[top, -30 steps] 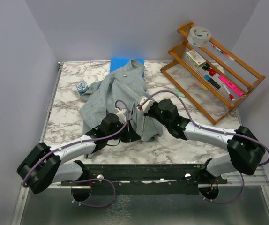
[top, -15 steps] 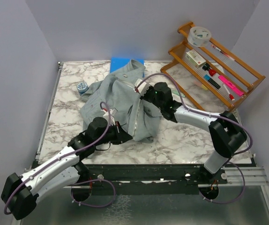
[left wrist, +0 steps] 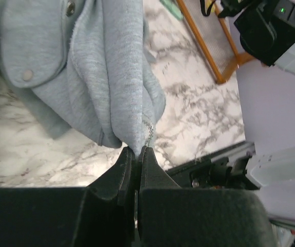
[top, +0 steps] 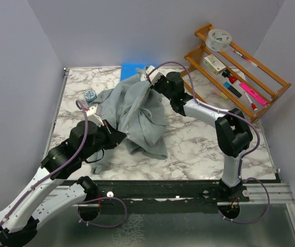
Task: Zip up the jacket
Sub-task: Zip the zipper on the jacket.
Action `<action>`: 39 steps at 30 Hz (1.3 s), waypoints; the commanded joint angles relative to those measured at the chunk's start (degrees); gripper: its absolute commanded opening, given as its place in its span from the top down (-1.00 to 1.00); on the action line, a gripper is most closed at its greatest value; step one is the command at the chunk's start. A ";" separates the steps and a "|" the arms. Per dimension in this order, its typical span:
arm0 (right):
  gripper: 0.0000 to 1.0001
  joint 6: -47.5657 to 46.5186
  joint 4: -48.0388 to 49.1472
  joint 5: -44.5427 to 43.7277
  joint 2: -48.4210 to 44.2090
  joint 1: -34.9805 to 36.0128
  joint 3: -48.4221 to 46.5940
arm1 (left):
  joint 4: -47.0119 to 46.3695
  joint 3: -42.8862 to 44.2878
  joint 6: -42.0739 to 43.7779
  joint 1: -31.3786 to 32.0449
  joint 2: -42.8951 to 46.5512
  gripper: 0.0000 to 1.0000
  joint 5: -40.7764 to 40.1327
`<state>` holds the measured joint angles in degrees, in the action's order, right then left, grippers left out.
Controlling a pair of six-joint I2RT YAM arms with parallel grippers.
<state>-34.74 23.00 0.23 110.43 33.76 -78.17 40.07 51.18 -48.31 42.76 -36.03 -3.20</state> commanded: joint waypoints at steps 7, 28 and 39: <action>0.99 0.75 -1.66 -3.82 8.50 -7.24 -18.51 | 16.91 16.17 2.50 0.48 -0.73 1.00 -14.00; 0.99 0.99 -10.17 -4.90 9.41 -15.48 -30.17 | 18.55 20.84 6.93 0.53 -4.41 1.00 -15.79; 0.99 4.55 -20.69 -16.54 -8.25 -17.50 -26.38 | 4.76 26.70 22.82 -2.22 -21.97 1.00 -17.53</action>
<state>-29.50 2.07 1.41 110.41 21.93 -103.70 46.85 71.72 -35.35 42.72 -53.45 -20.01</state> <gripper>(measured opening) 0.009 0.030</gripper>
